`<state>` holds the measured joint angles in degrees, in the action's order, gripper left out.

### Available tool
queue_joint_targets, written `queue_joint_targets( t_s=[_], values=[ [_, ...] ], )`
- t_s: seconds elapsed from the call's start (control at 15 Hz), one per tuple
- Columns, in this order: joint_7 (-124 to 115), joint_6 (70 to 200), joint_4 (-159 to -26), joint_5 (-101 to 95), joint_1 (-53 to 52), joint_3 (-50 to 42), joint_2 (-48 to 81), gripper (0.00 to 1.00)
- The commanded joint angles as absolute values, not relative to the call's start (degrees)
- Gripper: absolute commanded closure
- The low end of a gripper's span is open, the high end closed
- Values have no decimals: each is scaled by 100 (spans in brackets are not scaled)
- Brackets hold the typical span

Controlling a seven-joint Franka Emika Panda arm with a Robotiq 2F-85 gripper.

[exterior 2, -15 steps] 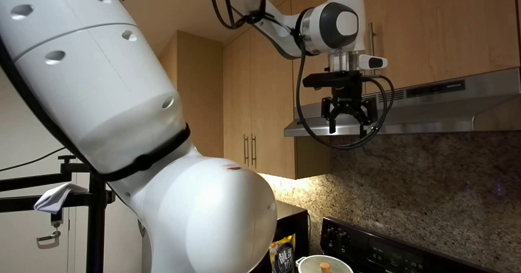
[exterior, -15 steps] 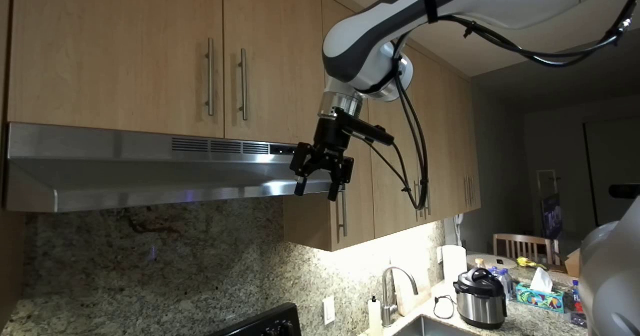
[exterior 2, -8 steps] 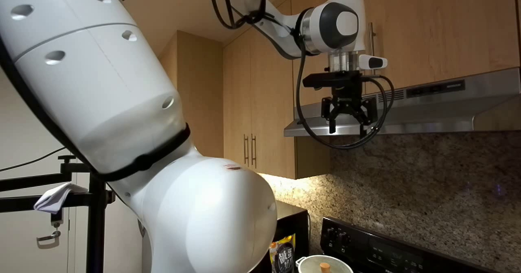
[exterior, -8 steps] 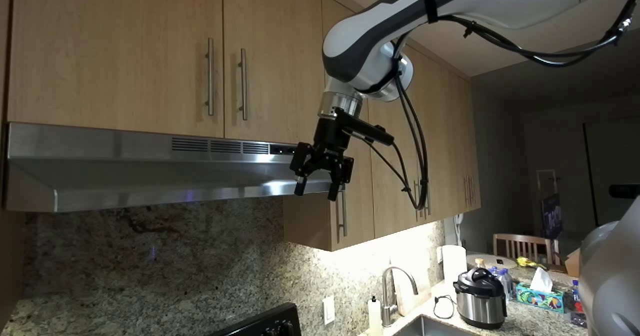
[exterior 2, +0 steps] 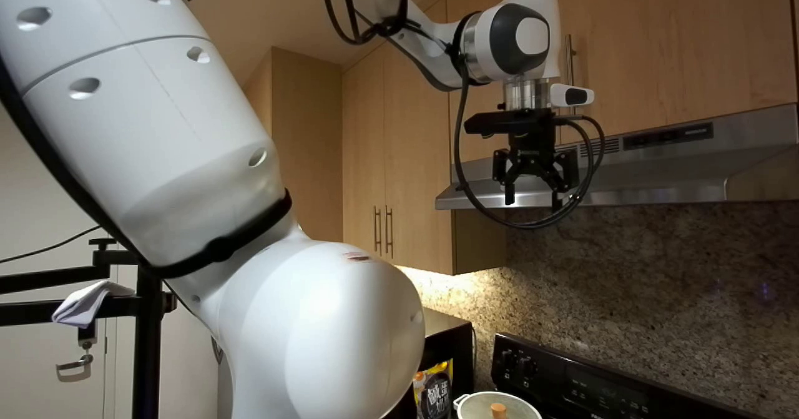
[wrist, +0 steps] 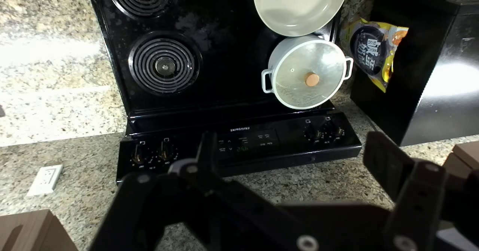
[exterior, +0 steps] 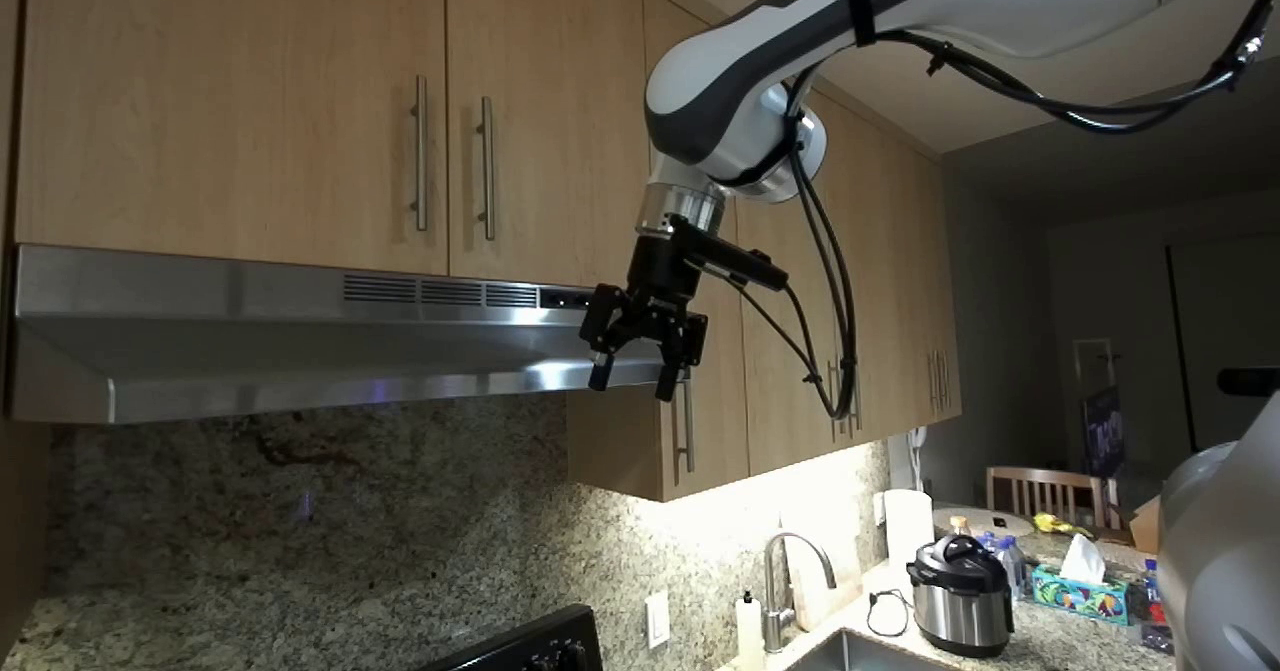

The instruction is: Open the right door of the cabinet

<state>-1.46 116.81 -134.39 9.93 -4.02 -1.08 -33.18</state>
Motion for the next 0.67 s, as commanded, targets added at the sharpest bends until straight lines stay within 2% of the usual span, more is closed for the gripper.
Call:
queue_joint_targets(
  t_s=[0.0, 0.6],
  values=[
    [-117, 11663, -13425, 1027, -337, -58, -3313, 0],
    [-117, 11663, -13425, 1027, -337, -58, -3313, 0]
  ],
)
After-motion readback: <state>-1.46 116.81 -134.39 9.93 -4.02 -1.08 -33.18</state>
